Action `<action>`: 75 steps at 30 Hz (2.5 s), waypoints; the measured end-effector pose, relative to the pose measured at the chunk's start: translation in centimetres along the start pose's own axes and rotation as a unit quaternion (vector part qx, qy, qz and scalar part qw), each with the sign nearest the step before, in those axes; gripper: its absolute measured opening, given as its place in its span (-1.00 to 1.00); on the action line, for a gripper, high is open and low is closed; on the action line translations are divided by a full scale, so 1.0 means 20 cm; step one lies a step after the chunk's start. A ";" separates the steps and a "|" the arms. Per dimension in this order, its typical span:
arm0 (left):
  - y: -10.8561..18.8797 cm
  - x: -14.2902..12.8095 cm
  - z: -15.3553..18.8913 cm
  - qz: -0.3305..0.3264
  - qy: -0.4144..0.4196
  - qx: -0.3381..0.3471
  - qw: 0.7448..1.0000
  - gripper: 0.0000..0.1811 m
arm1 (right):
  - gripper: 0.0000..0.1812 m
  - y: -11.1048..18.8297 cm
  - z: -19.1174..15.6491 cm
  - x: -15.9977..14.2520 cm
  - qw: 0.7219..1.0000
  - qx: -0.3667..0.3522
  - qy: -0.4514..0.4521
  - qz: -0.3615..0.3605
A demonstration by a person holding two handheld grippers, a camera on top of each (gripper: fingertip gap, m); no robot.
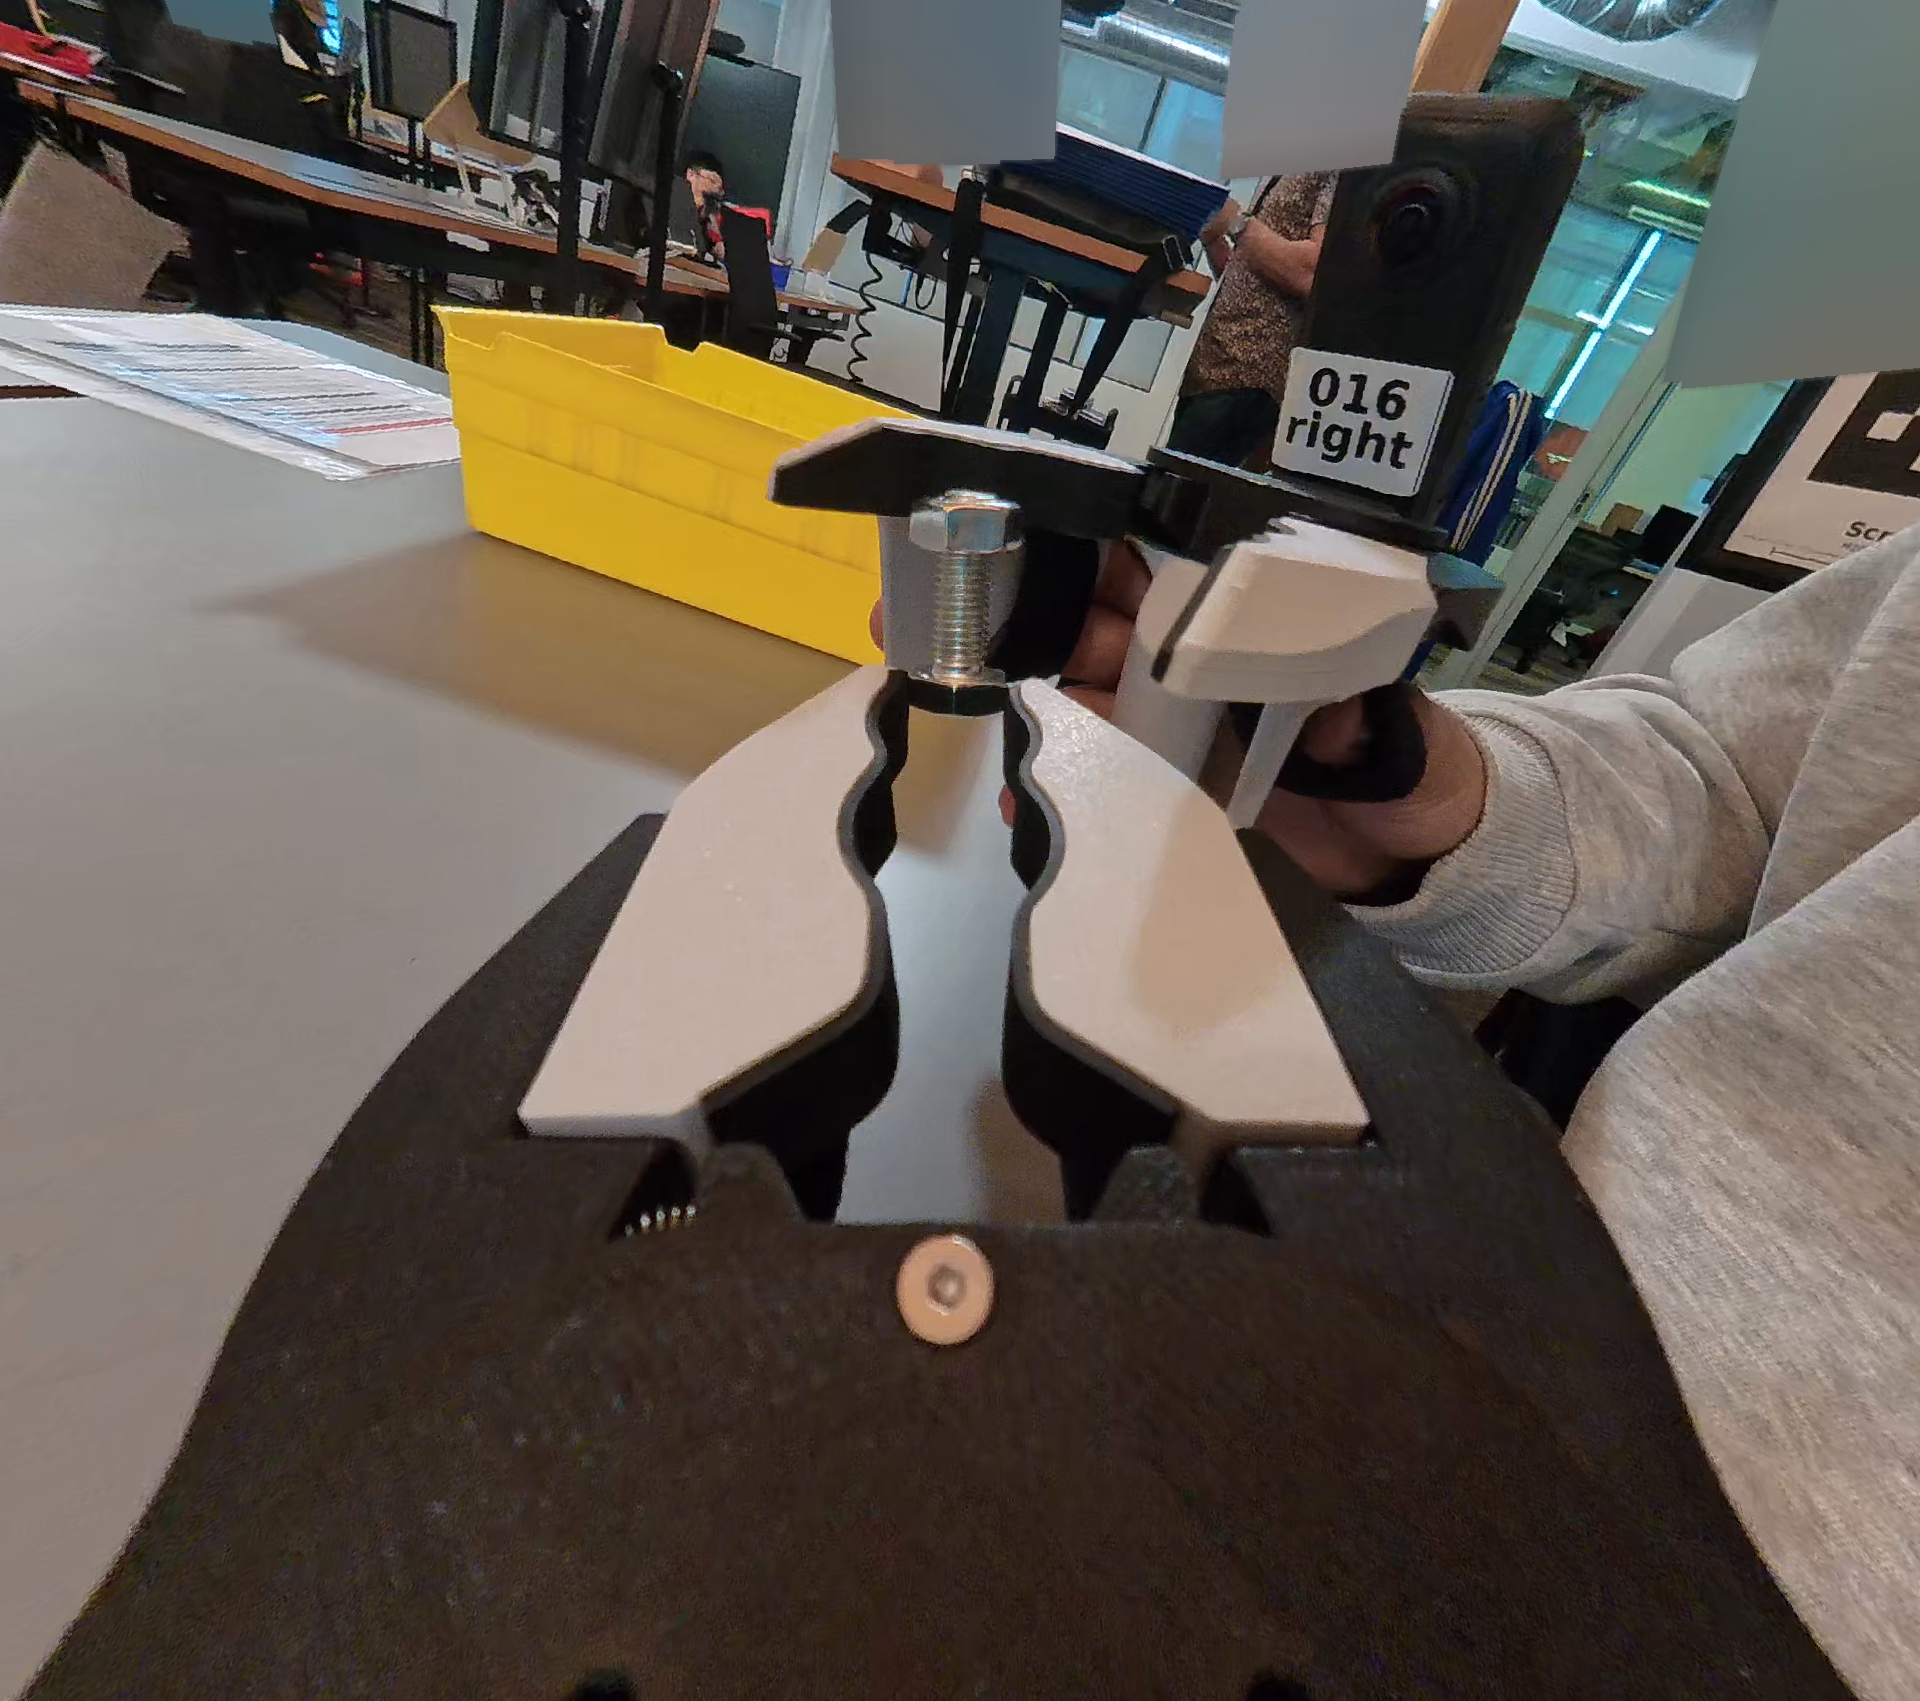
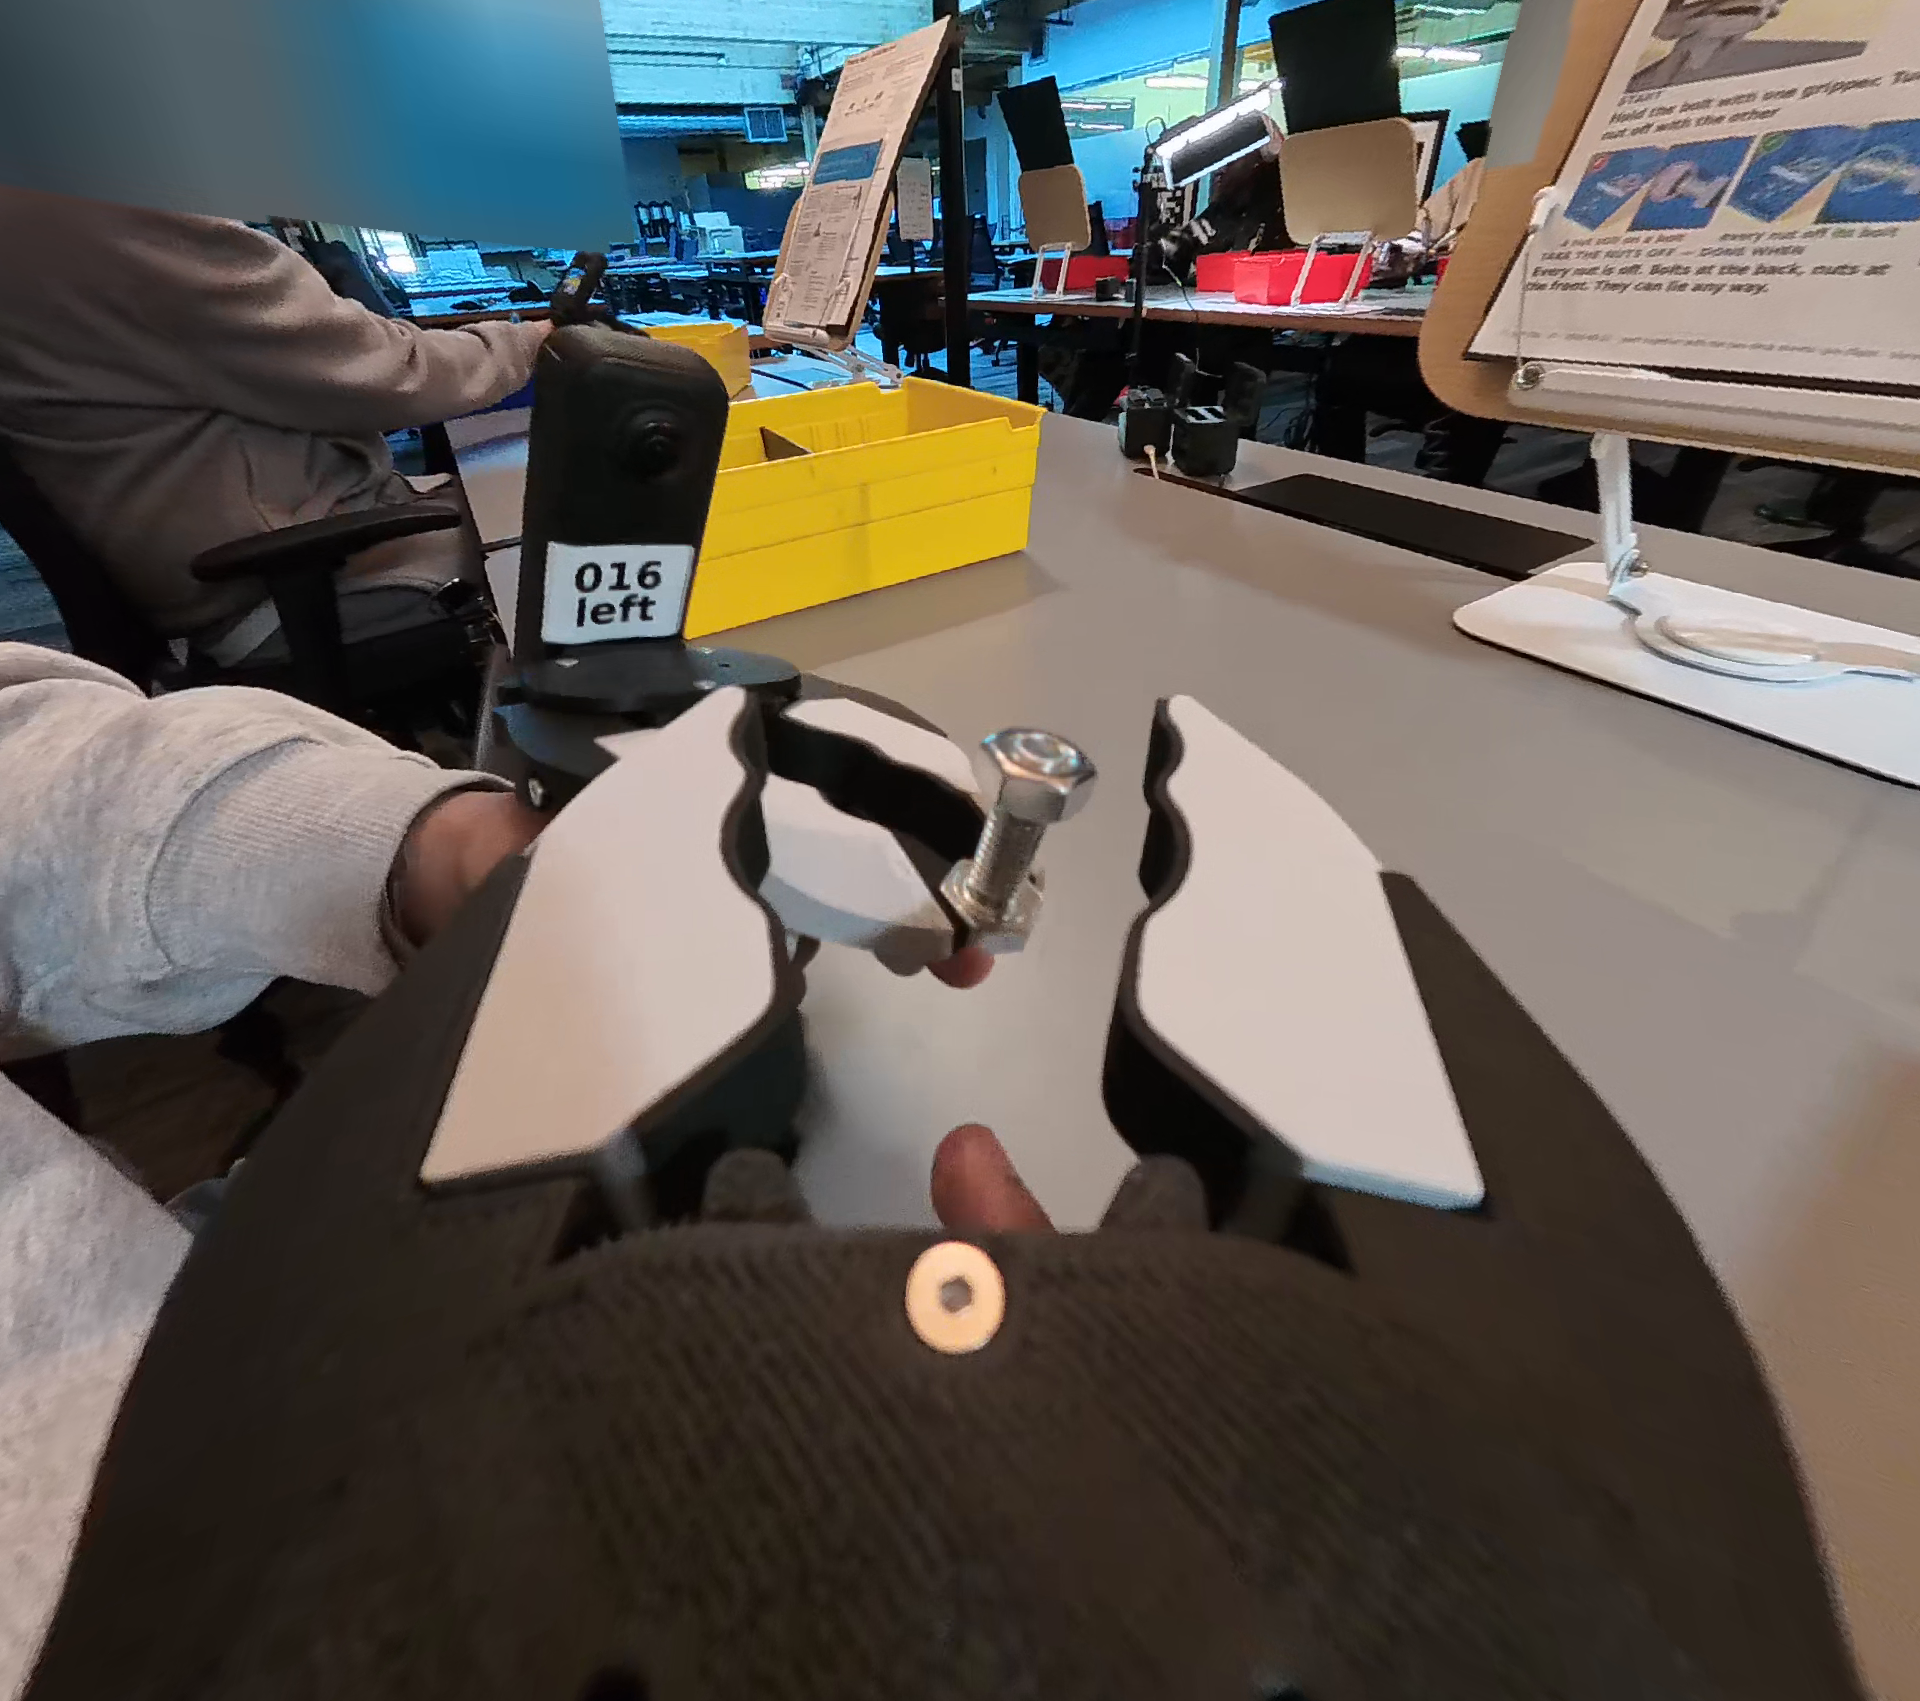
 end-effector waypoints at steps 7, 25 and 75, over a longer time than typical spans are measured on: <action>0.03 0.02 -0.05 0.012 0.009 0.021 1.000 -0.79 | -0.23 0.00 -0.03 0.00 1.000 0.015 0.000 0.000; 0.01 0.01 0.00 -0.004 -0.012 0.005 1.000 -0.80 | -0.19 -0.01 0.01 -0.01 1.000 -0.005 -0.002 -0.004; 0.09 0.05 -0.13 0.034 0.027 0.067 0.997 -0.80 | -0.18 0.00 -0.05 0.02 1.000 0.018 -0.005 0.017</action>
Point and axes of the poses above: each gripper's, where its closed fingertips meet, y back along the fingers, x out of its top, z = x × y across the jaws, the point moved 3 cm from there along y, back along the fingers, and after that the axes turned 8 degrees about -x, right-handed, at the moved point
